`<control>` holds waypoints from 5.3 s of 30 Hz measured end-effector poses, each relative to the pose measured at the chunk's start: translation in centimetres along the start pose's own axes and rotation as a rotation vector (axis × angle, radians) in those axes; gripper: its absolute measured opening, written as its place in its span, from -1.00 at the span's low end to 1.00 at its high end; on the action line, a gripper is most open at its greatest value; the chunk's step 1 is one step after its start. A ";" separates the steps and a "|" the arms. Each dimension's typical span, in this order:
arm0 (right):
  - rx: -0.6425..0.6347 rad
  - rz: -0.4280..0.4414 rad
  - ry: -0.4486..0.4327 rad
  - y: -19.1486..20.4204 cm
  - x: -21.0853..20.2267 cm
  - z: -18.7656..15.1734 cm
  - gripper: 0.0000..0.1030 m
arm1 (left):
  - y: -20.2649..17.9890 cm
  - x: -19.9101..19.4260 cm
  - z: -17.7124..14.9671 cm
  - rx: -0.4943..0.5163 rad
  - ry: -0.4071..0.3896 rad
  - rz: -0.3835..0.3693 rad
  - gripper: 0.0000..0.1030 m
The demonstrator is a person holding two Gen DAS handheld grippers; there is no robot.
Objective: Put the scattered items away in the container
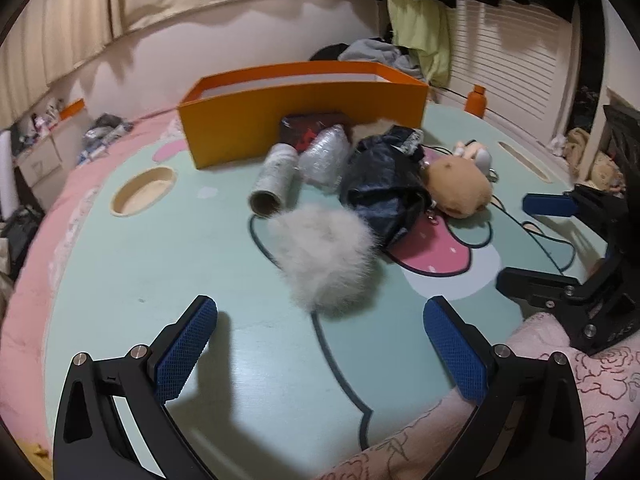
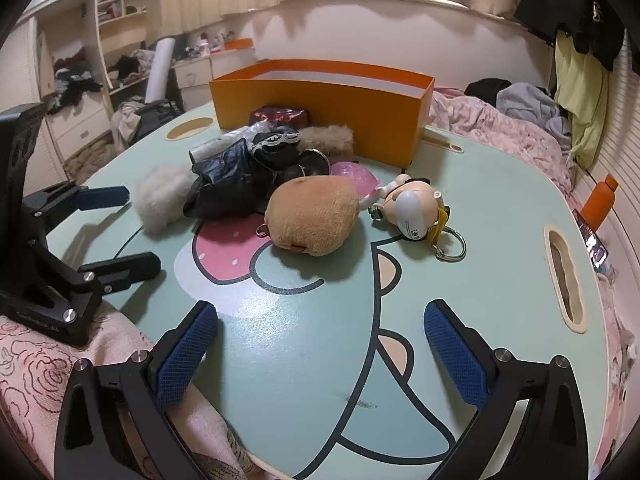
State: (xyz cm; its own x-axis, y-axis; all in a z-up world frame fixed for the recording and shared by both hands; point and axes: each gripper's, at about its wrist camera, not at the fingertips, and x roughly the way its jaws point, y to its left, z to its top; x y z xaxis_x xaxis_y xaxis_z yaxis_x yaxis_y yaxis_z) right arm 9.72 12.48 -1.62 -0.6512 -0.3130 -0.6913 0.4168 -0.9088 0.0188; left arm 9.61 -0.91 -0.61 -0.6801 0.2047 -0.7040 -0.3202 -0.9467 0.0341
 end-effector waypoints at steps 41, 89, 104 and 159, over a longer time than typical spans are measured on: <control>0.011 -0.012 -0.005 0.3 0.0 0.1 1.00 | 1.8 0.4 3.8 -0.014 -0.005 -0.086 0.60; -0.062 -0.049 -0.151 2.7 -1.2 9.9 -0.08 | 3.8 -5.6 6.7 -0.083 -0.367 -0.077 -0.23; 0.105 -0.095 -0.062 -2.7 8.5 18.3 -0.06 | 8.6 6.4 16.9 -0.167 -0.201 -0.076 -0.23; 0.179 -0.106 -0.047 -1.4 -1.2 2.0 0.60 | 3.1 1.9 1.8 -0.011 -0.071 0.115 0.65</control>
State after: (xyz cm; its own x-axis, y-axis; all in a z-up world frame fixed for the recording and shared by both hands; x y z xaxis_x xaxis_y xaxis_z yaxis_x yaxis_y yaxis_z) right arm 8.67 13.56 0.61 -0.7160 -0.2215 -0.6620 0.2274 -0.9706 0.0787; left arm 6.12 -2.97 -0.53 -0.7573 0.1112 -0.6435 -0.2303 -0.9675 0.1039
